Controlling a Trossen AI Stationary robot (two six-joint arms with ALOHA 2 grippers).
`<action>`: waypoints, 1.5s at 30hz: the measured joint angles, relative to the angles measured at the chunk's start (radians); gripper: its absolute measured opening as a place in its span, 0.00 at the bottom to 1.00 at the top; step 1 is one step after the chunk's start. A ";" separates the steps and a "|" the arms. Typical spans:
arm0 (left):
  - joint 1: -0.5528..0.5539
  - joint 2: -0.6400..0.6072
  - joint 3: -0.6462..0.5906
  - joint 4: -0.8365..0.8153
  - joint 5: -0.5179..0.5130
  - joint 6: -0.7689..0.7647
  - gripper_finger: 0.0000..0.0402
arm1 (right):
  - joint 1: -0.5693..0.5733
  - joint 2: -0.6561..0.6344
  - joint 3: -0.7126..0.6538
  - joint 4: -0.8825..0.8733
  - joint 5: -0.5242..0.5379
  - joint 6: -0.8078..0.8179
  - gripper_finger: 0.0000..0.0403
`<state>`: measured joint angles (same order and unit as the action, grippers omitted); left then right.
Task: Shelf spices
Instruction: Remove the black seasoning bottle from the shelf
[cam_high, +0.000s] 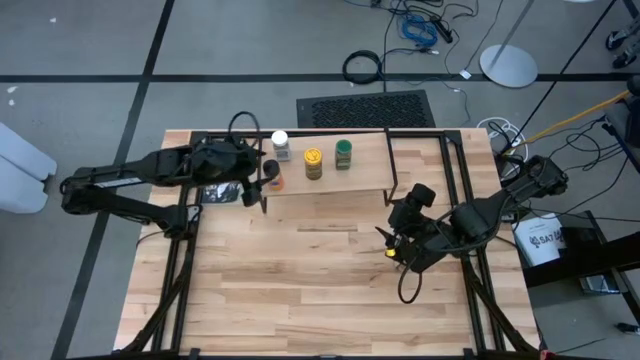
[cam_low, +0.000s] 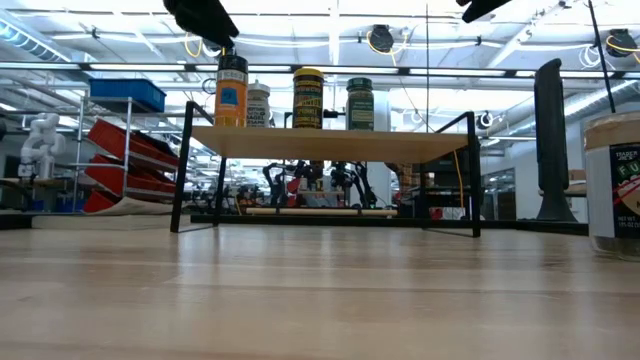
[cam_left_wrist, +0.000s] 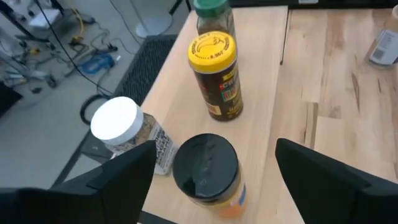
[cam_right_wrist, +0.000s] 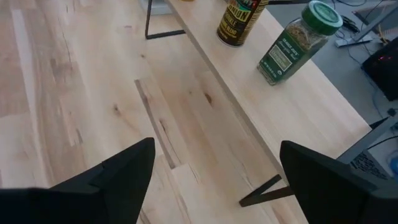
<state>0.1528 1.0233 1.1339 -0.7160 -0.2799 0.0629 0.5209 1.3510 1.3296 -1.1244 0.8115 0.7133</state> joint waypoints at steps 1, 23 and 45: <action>0.010 0.007 0.000 0.001 0.014 0.001 0.85 | 0.000 0.004 0.000 0.000 0.000 -0.002 0.83; 0.178 0.142 0.000 -0.041 0.253 0.031 0.84 | 0.000 0.011 0.000 0.000 -0.001 0.000 0.83; 0.172 0.110 0.000 -0.060 0.284 0.054 0.54 | -0.079 0.009 -0.001 0.095 -0.041 -0.149 0.83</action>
<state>0.3252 1.1330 1.1339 -0.7762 0.0039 0.1168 0.4420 1.3597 1.3289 -1.0297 0.7709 0.5645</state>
